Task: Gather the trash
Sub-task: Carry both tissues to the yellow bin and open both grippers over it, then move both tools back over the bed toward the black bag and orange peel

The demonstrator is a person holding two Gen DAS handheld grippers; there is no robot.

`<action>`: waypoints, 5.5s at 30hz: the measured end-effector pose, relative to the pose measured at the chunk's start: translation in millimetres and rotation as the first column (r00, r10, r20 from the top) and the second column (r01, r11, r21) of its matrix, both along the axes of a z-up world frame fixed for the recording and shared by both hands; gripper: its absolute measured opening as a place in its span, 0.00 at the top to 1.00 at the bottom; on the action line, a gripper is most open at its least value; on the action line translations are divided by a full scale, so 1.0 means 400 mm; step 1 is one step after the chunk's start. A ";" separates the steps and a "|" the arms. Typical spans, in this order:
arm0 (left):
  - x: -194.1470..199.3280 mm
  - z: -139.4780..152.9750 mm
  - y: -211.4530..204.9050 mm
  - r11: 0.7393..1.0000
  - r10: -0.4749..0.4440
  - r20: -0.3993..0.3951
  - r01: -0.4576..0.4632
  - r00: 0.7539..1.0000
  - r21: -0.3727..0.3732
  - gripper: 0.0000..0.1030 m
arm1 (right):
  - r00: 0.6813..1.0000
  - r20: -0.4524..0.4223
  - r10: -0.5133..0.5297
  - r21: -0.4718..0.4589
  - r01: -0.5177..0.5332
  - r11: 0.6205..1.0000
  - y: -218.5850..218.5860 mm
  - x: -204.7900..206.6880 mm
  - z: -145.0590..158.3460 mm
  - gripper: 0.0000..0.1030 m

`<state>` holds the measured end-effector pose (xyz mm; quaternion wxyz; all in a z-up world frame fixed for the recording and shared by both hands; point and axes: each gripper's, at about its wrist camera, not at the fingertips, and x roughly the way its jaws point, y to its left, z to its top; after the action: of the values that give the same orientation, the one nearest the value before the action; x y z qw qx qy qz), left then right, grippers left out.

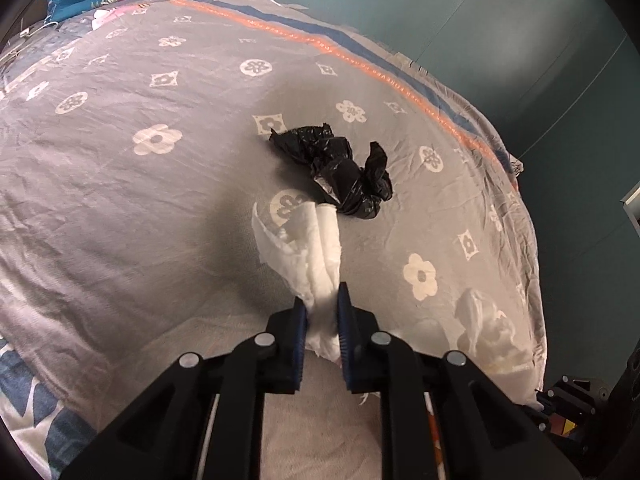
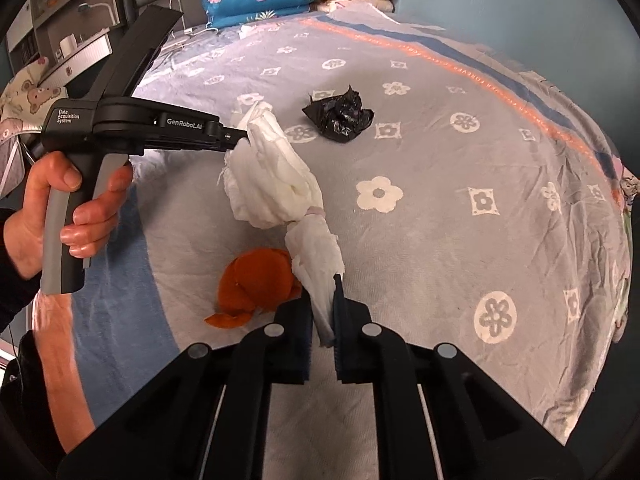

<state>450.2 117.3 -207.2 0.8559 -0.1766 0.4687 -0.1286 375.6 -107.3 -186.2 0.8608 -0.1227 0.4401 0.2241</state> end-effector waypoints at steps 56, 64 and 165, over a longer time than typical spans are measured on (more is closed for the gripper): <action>-0.514 0.296 -0.247 0.973 -0.230 0.232 0.223 0.945 0.058 0.87 | 0.954 0.116 -0.278 0.223 0.248 0.943 -0.326 -0.527 0.301 0.92; -0.580 0.345 -0.347 0.953 -0.300 0.272 0.298 0.914 0.051 0.87 | 0.922 0.138 -0.361 0.267 0.317 0.910 -0.413 -0.601 0.345 0.92; -0.137 0.188 -0.092 0.975 -0.024 0.188 -0.019 0.982 0.223 0.18 | 0.956 0.068 -0.285 0.298 0.253 0.920 -0.145 -0.214 0.136 0.10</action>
<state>395.2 80.7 -132.0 0.9109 -0.0653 0.3969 -0.0923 290.0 -165.2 -131.8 0.9150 0.0527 0.3676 0.1578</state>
